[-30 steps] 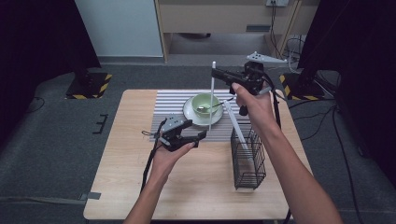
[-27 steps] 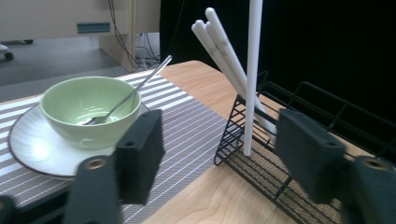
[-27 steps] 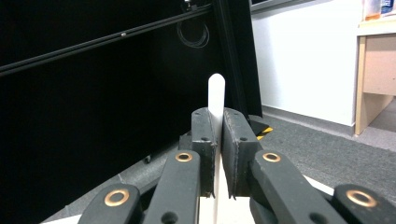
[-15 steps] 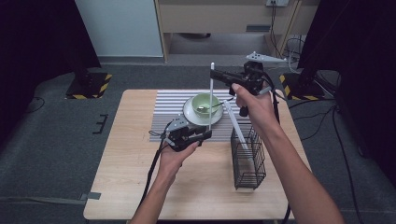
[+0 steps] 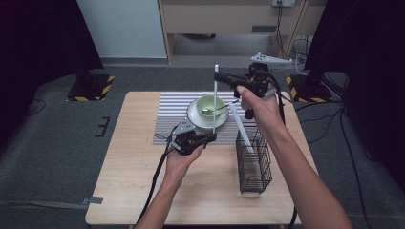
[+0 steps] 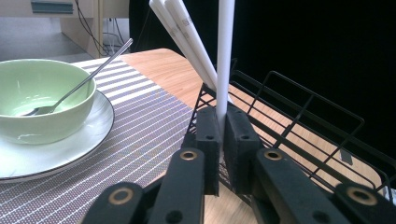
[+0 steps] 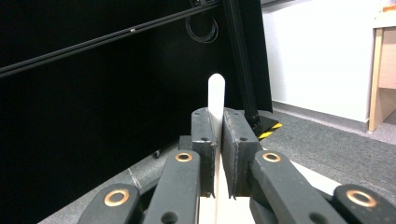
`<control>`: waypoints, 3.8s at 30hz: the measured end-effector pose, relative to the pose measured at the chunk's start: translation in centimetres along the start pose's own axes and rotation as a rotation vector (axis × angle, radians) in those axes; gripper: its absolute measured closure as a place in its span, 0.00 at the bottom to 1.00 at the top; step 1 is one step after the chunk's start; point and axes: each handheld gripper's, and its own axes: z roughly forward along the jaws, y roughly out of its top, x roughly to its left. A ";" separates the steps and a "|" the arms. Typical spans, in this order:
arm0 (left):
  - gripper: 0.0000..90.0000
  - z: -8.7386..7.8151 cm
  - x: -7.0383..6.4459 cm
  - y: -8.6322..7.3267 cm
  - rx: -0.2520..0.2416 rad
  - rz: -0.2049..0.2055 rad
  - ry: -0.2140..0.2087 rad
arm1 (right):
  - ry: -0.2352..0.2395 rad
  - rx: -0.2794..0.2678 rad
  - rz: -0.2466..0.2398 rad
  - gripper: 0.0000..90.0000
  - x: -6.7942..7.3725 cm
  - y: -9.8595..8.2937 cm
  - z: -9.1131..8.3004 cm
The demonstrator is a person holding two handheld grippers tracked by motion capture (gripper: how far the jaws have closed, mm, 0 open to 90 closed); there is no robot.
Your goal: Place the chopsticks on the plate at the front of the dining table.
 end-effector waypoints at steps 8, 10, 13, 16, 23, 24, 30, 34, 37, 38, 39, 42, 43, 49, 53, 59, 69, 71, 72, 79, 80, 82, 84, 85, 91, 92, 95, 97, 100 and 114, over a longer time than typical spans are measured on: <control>0.96 0.2 -0.3 -0.1 0.012 0.003 -0.006 | 0.002 0.012 -0.007 0.93 0.1 -0.1 0.3; 0.96 0.2 -0.3 -0.1 0.013 0.004 -0.004 | 0.003 0.012 -0.010 0.93 0.1 -0.1 0.3; 0.96 0.2 -0.3 -0.1 0.015 0.006 -0.006 | 0.004 0.013 -0.009 0.94 0.1 -0.2 0.4; 0.96 0.2 -0.3 -0.1 0.015 0.008 -0.009 | 0.005 0.013 -0.011 0.93 0.1 -0.2 0.4; 0.96 0.2 -0.3 -0.3 0.005 0.005 0.023 | 0.005 0.013 -0.017 0.93 0.2 -0.2 0.4; 0.96 0.2 -0.3 -0.3 0.005 0.005 0.023 | 0.005 0.013 -0.017 0.93 0.2 -0.2 0.4; 0.96 0.1 -0.3 -0.4 -0.003 0.006 0.033 | 0.007 0.013 -0.018 0.93 0.2 -0.2 0.4; 0.96 0.2 -0.2 -0.5 -0.005 0.004 0.037 | 0.008 0.013 -0.020 0.93 0.3 -0.2 0.5; 0.96 0.2 -0.2 -0.5 -0.010 0.002 0.042 | 0.005 0.014 -0.021 0.93 0.3 -0.2 0.5; 0.96 0.2 -0.2 -0.5 -0.011 0.002 0.044 | 0.005 0.013 -0.019 0.93 0.2 -0.2 0.5; 0.96 0.2 -0.2 -0.5 -0.012 0.003 0.046 | 0.005 0.013 -0.021 0.92 0.2 -0.2 0.5; 0.96 0.2 -0.2 -0.5 -0.018 0.000 0.042 | 0.002 0.019 -0.029 0.90 0.2 -0.3 0.6; 0.96 0.2 -0.2 -0.5 -0.018 -0.002 0.042 | 0.000 0.019 -0.033 0.89 0.2 -0.3 0.6; 0.96 0.1 0.0 -0.5 -0.020 -0.002 0.051 | -0.025 0.025 -0.055 0.71 0.4 -0.4 0.6; 0.96 -0.1 0.2 -0.6 -0.013 0.005 0.065 | -0.045 0.032 -0.067 0.58 0.5 -0.6 0.2; 0.96 -0.3 0.7 -0.8 -0.025 -0.006 0.086 | -0.123 0.031 -0.087 0.42 -0.7 -2.2 -1.2; 0.96 -1.4 1.8 -0.9 -0.026 -0.011 0.136 | -0.273 0.061 -0.103 0.23 -3.4 -3.4 -3.8; 0.96 -1.8 1.9 -0.8 -0.031 -0.011 0.145 | -0.316 0.070 -0.102 0.20 -4.3 -3.9 -4.6; 0.96 -1.9 2.0 -0.8 -0.032 -0.012 0.147 | -0.335 0.075 -0.099 0.19 -4.8 -4.2 -5.0; 0.96 -2.3 2.5 -0.8 -0.035 -0.014 0.170 | -0.432 0.082 -0.043 0.14 -8.2 -6.1 -7.7; 0.96 -2.3 2.5 -0.8 -0.034 -0.013 0.175 | -0.442 0.087 -0.039 0.13 -8.7 -6.4 -8.1; 0.96 -2.5 2.7 -0.8 -0.031 -0.013 0.183 | -0.457 0.092 -0.033 0.11 -9.4 -7.0 -9.0; 0.96 -2.6 2.9 -0.8 -0.030 -0.013 0.190 | -0.475 0.093 -0.022 0.11 -10.2 -7.8 -9.9; 0.96 -2.6 3.0 -0.7 -0.030 -0.013 0.195 | -0.501 0.097 -0.012 0.11 -11.0 -8.6 -10.8; 0.96 -2.5 3.4 -0.7 -0.024 -0.023 0.217 | -0.551 0.125 0.008 0.11 -12.7 -10.7 -12.7; 0.96 -2.5 3.4 -0.7 -0.023 -0.024 0.220 | -0.562 0.129 0.013 0.11 -13.1 -11.3 -13.1; 0.96 -2.3 3.3 -0.7 -0.023 -0.022 0.227 | -0.593 0.140 0.021 0.11 -13.8 -12.4 -13.9; 0.96 -2.2 3.3 -0.6 -0.019 -0.020 0.234 | -0.608 0.148 0.029 0.11 -14.2 -13.2 -14.3; 0.96 -2.0 3.3 -0.5 -0.018 -0.022 0.245 | -0.628 0.153 0.045 0.11 -14.7 -14.4 -14.6; 0.96 -1.4 2.8 0.5 -0.013 -0.028 0.301 | -0.708 0.279 0.094 0.11 -15.6 -20.4 -14.2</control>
